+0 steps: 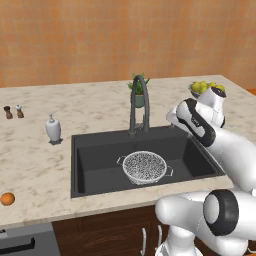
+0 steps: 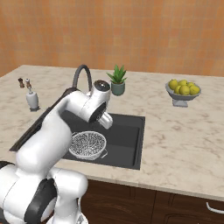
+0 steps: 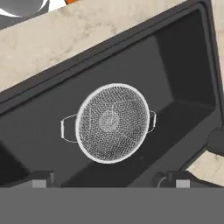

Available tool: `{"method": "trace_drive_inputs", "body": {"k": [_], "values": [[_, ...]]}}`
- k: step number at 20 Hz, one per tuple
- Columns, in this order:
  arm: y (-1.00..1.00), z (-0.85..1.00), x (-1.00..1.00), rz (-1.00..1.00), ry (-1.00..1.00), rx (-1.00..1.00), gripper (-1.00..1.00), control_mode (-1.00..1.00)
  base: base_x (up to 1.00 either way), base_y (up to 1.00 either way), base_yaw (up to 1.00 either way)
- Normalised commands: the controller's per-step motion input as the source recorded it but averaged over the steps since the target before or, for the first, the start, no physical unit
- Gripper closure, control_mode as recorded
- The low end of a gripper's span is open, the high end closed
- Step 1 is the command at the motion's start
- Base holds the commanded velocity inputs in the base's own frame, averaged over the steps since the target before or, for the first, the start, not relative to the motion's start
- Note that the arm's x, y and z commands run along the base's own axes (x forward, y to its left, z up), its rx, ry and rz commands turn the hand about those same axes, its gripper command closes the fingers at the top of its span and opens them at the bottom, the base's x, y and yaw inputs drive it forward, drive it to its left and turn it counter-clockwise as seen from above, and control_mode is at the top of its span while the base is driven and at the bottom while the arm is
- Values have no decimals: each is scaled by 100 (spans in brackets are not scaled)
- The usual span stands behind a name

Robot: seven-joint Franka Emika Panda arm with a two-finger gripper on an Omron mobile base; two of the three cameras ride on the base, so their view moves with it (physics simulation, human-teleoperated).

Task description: Put the colander in the sink, put the tangerine in the colander, and turn on the sink faucet and pour water over the colander.

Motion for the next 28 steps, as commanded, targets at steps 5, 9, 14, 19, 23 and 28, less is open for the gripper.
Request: {"method": "trace_drive_inputs", "body": {"k": [5,9,14,19,23,28], "values": [[0,89,-92,-40,19,5,-100,-100,0,0,0],[1,68,-100,-48,20,17,-100,-100,0,0,0],[26,55,-100,-53,16,20,-100,-100,0,0,0],[80,34,-56,-53,5,8,-100,-100,0,0,0],[100,24,-34,-48,0,2,-100,-100,0,0,0],[100,7,-22,-45,0,0,-100,-100,0,0,0]]}}
